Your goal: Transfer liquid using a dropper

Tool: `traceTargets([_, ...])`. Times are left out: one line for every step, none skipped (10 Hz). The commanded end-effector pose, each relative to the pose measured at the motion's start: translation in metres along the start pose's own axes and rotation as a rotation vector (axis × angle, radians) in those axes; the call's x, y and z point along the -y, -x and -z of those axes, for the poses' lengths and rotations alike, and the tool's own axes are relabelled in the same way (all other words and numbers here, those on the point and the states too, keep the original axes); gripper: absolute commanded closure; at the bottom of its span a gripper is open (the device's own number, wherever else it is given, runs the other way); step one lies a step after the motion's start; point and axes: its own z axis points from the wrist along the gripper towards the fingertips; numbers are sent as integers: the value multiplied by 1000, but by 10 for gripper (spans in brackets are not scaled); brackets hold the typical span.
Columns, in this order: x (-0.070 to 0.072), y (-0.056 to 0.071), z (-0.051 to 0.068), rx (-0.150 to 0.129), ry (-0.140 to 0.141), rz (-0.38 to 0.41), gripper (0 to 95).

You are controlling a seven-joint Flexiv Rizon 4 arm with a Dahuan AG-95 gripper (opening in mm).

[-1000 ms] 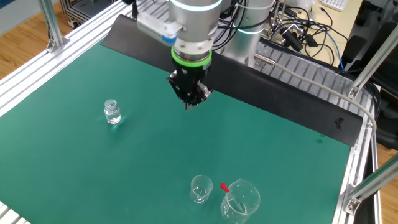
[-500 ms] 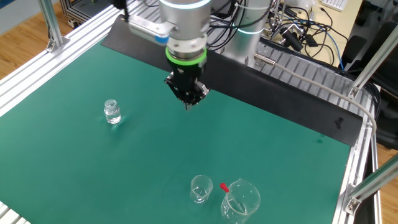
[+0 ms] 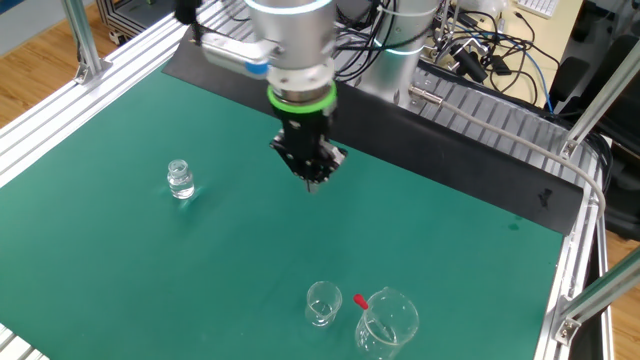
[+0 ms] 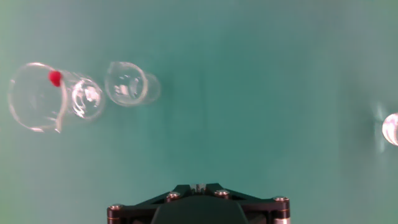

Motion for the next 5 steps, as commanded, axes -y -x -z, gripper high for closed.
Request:
traceTargets([-20,18,3,-3,-17,-34,760])
traceTargets([-25,23,4,-4,-20,-43,570])
traceTargets([-32,27,3,-4,-20,-53,570])
traceTargets([-44,33,2,-1,-26,-67,570])
traceTargets([-55,37,1,-2,-32,-72,570])
